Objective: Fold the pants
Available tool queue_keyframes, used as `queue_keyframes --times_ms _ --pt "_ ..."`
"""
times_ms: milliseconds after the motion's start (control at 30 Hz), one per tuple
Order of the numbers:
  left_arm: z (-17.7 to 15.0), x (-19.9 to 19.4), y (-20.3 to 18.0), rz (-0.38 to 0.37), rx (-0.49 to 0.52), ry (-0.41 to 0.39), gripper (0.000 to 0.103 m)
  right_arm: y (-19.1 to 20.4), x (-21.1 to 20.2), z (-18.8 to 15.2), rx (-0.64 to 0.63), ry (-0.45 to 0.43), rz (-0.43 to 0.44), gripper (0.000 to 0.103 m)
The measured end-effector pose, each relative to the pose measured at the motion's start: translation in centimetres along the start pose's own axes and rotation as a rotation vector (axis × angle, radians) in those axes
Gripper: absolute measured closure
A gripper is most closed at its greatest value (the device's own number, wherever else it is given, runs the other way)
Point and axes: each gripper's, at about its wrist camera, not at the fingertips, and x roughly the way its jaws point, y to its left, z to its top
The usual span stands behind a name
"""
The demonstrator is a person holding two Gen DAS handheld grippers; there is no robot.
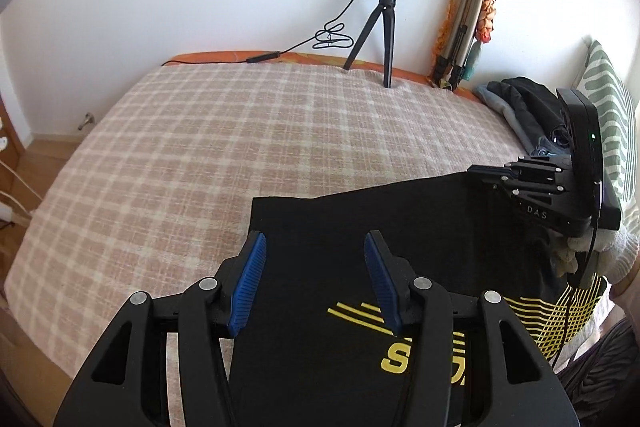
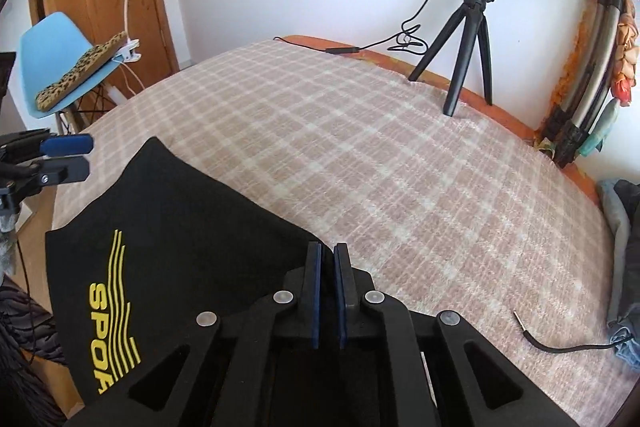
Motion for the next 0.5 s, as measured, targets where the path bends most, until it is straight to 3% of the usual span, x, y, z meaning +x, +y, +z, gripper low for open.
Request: queue_keyframes --times_ms 67,133,167,300,500 --pt "-0.7 0.6 0.7 0.016 -0.01 0.028 0.053 -0.1 1.0 0.4 -0.021 -0.001 -0.039 0.098" --pt "-1.3 0.8 1.4 0.014 -0.025 0.049 0.053 -0.3 1.2 0.8 -0.013 0.006 -0.058 0.083" --pt "-1.5 0.6 1.9 0.015 -0.032 0.049 0.053 -0.6 0.9 0.8 0.009 -0.005 -0.049 0.068" --pt "-2.9 -1.0 4.0 0.011 -0.069 0.045 0.053 -0.6 -1.4 0.6 0.046 -0.046 0.022 0.064" --pt "-6.6 -2.5 6.9 -0.089 -0.205 0.118 0.053 1.3 -3.9 -0.9 0.058 -0.057 0.088 0.052"
